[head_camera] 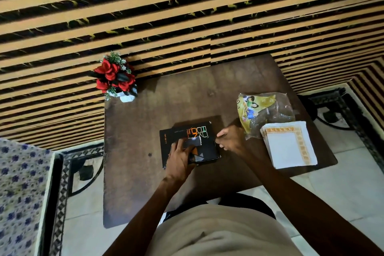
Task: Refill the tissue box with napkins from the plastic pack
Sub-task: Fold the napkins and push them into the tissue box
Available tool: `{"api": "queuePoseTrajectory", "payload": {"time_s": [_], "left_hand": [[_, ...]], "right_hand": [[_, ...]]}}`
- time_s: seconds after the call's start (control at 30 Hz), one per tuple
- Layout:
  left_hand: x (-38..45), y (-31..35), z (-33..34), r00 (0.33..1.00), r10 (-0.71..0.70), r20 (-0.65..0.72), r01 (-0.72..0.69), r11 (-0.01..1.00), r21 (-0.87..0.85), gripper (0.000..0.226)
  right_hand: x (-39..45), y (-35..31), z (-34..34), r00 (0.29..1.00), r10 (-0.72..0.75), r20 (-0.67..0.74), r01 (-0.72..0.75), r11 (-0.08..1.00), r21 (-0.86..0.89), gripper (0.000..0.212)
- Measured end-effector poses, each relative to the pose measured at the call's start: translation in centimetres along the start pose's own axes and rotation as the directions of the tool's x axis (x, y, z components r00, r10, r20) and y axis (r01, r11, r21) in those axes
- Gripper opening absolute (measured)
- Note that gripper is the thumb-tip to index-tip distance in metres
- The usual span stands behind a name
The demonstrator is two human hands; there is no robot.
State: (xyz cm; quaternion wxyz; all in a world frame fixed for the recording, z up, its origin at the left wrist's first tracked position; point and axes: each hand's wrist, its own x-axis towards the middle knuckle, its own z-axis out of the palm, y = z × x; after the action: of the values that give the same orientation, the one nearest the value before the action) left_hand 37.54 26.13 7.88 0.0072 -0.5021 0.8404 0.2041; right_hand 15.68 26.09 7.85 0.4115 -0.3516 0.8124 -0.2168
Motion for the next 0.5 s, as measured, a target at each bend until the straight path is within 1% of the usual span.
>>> {"api": "queuePoseTrajectory", "payload": {"time_s": [0.07, 0.13, 0.23, 0.27, 0.33, 0.37, 0.43, 0.47, 0.5], "left_hand": [[0.0, 0.0, 0.0, 1.0, -0.002, 0.014, 0.002, 1.0, -0.008, 0.067], [0.1, 0.0, -0.1, 1.0, -0.007, 0.018, 0.008, 1.0, -0.028, 0.066], [0.1, 0.0, -0.2, 1.0, -0.014, 0.024, 0.015, 0.999, -0.045, 0.065], [0.1, -0.1, -0.2, 1.0, -0.013, 0.023, 0.014, 0.999, -0.036, 0.066], [0.1, 0.0, -0.1, 1.0, -0.008, 0.014, 0.008, 1.0, -0.026, 0.065], [0.1, 0.1, -0.2, 1.0, -0.009, 0.012, 0.009, 1.0, -0.023, 0.064], [0.3, 0.6, -0.3, 0.999, -0.038, 0.013, 0.038, 0.999, -0.031, 0.062], [0.4, 0.9, -0.5, 0.998, -0.058, 0.004, 0.058, 0.998, -0.034, 0.06], [0.7, 1.3, -0.6, 0.997, -0.072, -0.012, 0.071, 0.997, -0.038, 0.059]], "right_hand": [[-0.1, 0.0, -0.2, 1.0, 0.01, -0.011, -0.01, 1.0, -0.005, 0.011], [-0.1, 0.5, -1.0, 0.999, -0.004, -0.042, 0.002, 0.998, -0.057, 0.018], [-0.7, 1.8, -2.7, 0.996, -0.07, -0.051, 0.064, 0.991, -0.12, 0.017], [-1.2, 1.8, -3.2, 0.995, -0.092, -0.042, 0.084, 0.983, -0.16, 0.019], [-2.2, 1.9, -3.6, 0.992, -0.121, -0.029, 0.105, 0.942, -0.319, 0.029], [-2.6, 1.9, -3.5, 0.99, -0.139, 0.002, 0.132, 0.931, -0.34, 0.032], [-2.7, 2.0, -2.6, 0.98, -0.175, 0.095, 0.196, 0.929, -0.314, 0.045], [-2.0, 2.7, -2.1, 0.977, -0.16, 0.143, 0.199, 0.924, -0.325, 0.048], [-0.5, 4.4, -1.4, 0.979, -0.116, 0.167, 0.172, 0.91, -0.377, 0.05]]}}
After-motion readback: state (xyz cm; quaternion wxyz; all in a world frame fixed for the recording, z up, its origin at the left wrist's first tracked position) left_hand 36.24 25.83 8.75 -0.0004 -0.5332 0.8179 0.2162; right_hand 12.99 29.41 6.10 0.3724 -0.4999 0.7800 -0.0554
